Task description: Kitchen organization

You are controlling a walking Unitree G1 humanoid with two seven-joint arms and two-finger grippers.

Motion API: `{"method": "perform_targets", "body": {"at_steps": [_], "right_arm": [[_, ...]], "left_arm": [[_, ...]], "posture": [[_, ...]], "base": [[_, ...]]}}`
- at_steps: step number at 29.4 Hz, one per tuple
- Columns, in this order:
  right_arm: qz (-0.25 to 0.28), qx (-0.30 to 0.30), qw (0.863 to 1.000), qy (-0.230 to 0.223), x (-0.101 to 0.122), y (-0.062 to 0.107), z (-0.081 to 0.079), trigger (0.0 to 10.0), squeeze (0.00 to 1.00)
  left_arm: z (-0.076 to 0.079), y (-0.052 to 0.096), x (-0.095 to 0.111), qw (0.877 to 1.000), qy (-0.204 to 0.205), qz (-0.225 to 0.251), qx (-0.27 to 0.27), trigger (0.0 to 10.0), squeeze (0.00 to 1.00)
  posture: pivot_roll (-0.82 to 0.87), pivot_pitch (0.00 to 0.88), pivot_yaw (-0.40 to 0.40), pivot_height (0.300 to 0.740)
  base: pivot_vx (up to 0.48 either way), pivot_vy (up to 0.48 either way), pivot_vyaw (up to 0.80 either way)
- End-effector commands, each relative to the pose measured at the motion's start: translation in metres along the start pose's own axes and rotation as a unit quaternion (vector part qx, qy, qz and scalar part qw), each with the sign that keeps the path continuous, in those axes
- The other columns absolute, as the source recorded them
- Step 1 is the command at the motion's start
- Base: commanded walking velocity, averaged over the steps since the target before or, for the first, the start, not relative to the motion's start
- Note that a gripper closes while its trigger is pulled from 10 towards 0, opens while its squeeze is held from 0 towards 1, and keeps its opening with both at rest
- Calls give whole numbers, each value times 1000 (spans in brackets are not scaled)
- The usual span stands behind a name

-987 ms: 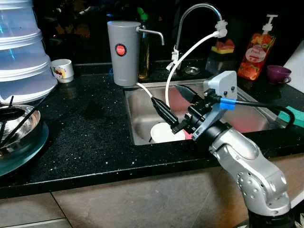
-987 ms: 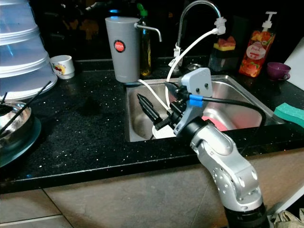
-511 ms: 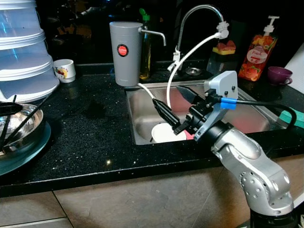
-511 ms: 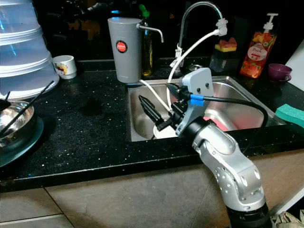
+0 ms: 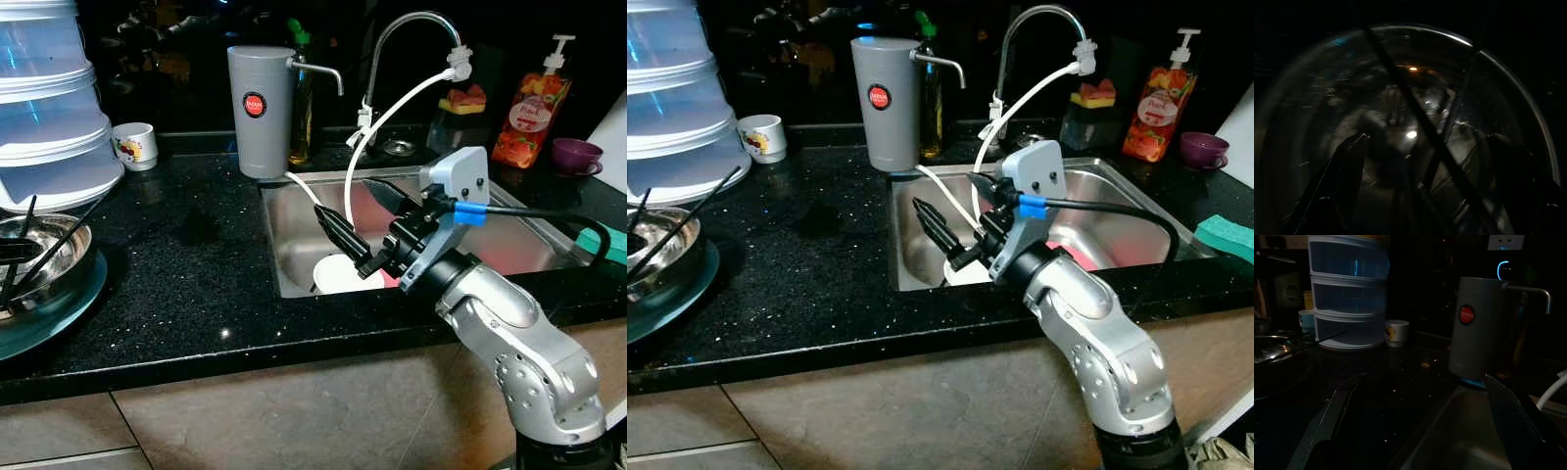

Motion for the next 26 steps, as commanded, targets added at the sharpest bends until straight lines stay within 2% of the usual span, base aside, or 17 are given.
{"method": "perform_targets", "body": {"at_steps": [1, 6, 8, 14, 15, 16, 17, 26], "right_arm": [[2, 7, 1000, -2, 1, -1, -2, 10000, 0], [4, 13, 1000, -3, 1, -4, -4, 10000, 0], [6, 15, 1000, -3, 3, -5, -5, 10000, 0], [9, 6, 1000, 1, 5, -2, -3, 10000, 0], [10, 0, 1000, 1, 6, -1, -3, 10000, 0], [10, 0, 1000, 1, 6, -1, -3, 10000, 0], [11, -2, 1000, 2, 6, 0, -2, 10000, 0], [12, -5, 1000, 2, 7, 1, -1, 10000, 0]], "left_arm": [[5, -20, -14, 1000, 11, -19, -10, 10000, 0], [10, -33, -16, 1000, 3, -22, -15, 10000, 0], [13, -46, -18, 999, -11, -32, -14, 10000, 0], [9, -53, -18, 998, -32, -42, 17, 9765, 0], [6, -53, -15, 998, -36, -39, 38, 2784, 0], [6, -53, -15, 998, -36, -39, 38, 2784, 0], [5, -54, -14, 998, -37, -38, 45, 0, 0], [4, -56, -13, 997, -43, -36, 51, 0, 0]], "posture": [[188, 114, -33, 740], [182, 114, -40, 740], [175, 114, -38, 740], [159, 114, -27, 740], [159, 114, -27, 740], [159, 114, -27, 740], [147, 113, -18, 740], [153, 113, -28, 740]], "base": [[0, 0, 0], [0, 0, 0], [0, 0, 0], [0, 0, 0], [0, 0, 0], [0, 0, 0], [0, 0, 0], [0, 0, 0]]}}
Point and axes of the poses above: a point about 5 cm out from each wrist's last joint towards the gripper, its own y axis pointing back from the gripper into the wrist, its own x axis along the axis of the wrist's last joint, z = x × y, the point moved 1 cm from there along -y, pointing out of the wrist towards the gripper, and after that the axes turned 14 degrees about -y, right-handed, at the moved point
